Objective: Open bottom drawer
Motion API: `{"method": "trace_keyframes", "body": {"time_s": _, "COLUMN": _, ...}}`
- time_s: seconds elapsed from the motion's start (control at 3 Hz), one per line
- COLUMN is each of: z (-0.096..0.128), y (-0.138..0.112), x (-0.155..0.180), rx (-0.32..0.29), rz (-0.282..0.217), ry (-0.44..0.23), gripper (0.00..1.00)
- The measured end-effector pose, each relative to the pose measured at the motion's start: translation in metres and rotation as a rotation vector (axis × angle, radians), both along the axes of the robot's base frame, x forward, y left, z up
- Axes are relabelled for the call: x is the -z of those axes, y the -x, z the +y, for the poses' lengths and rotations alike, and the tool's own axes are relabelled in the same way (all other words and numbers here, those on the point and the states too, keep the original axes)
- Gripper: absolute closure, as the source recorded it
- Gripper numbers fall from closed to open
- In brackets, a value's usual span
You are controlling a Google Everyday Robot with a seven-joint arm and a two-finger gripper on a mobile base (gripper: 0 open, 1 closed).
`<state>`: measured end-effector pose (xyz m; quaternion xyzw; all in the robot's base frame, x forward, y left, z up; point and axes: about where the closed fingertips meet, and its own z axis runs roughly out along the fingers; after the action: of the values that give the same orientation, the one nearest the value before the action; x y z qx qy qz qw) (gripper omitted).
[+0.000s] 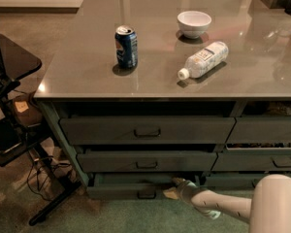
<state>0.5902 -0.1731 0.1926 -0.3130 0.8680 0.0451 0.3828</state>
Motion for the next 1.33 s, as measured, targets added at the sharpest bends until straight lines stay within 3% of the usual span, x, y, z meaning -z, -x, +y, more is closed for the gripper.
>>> {"method": "trace_keyframes", "body": {"time_s": 0.67, "z": 0.002, "y": 0.006, "x": -0.003, "rx": 0.003, "rz": 0.001, "ry": 0.003, "gripper": 1.00}}
{"method": "trace_keyframes", "body": {"time_s": 1.0, "z": -0.003, "y": 0.030, "x": -0.003, "rx": 0.015, "rz": 0.008, "ry": 0.003, "gripper": 1.00}}
{"method": "trace_keyframes", "body": {"time_s": 1.33, "z": -0.002, "y": 0.031, "x": -0.008, "rx": 0.015, "rz": 0.008, "ry": 0.003, "gripper": 1.00}}
